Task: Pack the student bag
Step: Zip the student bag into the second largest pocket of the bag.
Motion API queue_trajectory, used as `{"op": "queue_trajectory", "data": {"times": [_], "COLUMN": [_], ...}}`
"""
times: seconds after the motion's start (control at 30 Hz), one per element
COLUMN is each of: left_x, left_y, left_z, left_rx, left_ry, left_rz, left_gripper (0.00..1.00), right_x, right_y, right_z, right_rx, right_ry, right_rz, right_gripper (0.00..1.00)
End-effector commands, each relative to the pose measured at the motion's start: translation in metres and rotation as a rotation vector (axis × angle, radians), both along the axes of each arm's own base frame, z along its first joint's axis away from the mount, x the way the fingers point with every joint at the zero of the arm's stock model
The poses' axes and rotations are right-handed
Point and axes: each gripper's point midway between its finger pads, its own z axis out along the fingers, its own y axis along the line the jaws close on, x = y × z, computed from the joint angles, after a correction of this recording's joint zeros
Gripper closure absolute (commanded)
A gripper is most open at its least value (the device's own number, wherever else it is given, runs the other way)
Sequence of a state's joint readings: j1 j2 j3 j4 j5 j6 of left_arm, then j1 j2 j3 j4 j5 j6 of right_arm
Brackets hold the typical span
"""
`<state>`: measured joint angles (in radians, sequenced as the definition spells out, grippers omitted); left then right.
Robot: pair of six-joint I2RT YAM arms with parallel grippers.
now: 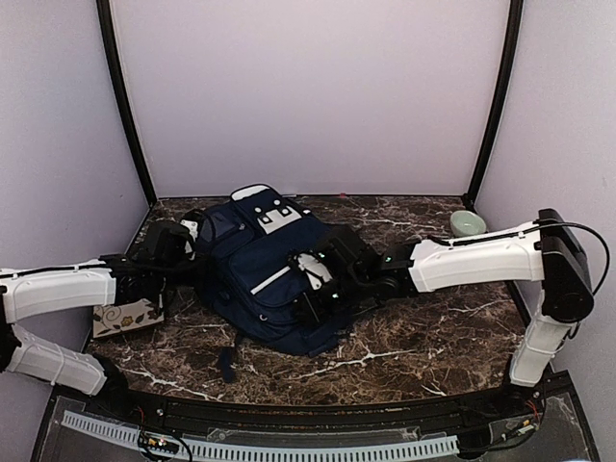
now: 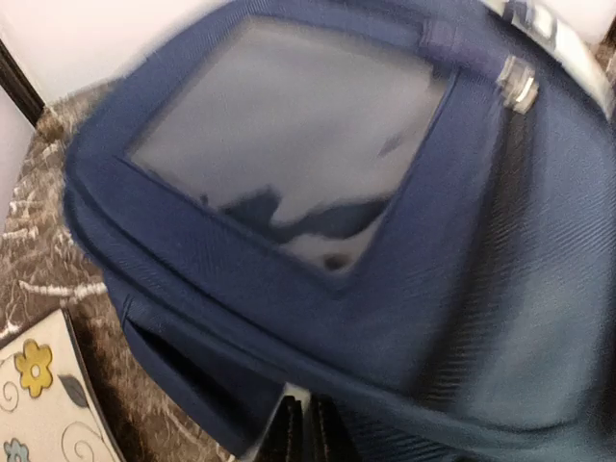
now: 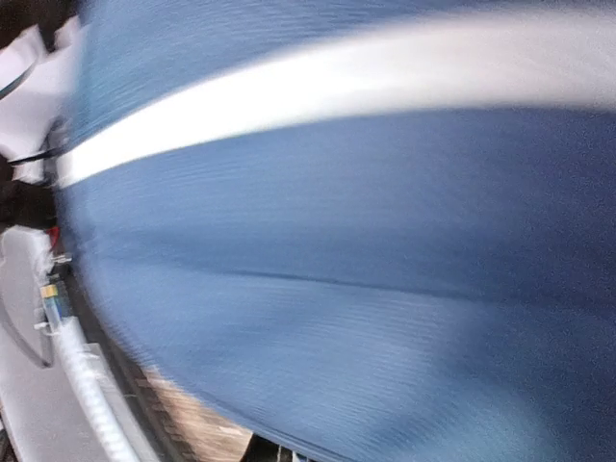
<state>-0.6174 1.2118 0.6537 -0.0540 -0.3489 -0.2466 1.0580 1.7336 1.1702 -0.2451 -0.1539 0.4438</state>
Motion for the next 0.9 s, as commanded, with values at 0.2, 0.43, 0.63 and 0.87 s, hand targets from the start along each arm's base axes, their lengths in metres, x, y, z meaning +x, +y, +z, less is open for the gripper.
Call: {"op": "queue_trajectory", "data": {"times": [0.2, 0.43, 0.63, 0.87], "left_x": [-0.075, -0.157, -0.12, -0.087], "left_y": [-0.113, -0.168, -0.172, -0.162], "left_z": [0.136, 0.048, 0.019, 0.005], "left_rx": [-0.074, 0.271, 0.551, 0.735], "left_ry": [-0.472, -0.359, -0.323, -0.358], "left_rz": [-0.682, -1.154, -1.067, -0.913], "left_gripper": [0.63, 0.46, 0.42, 0.56], "right_x": [-0.018, -0.015, -0.01, -0.011], "right_y": [0.026, 0.016, 0.014, -0.002], "right_z": [0.016, 0.017, 0.021, 0.009], "right_rx": [0.1, 0.137, 0.144, 0.102], "right_ry": [0.127, 0.178, 0.167, 0.168], "right_rz": [-0.002, -0.033, -0.055, -0.084], "right_gripper": [1.0, 1.0, 1.0, 1.0]}}
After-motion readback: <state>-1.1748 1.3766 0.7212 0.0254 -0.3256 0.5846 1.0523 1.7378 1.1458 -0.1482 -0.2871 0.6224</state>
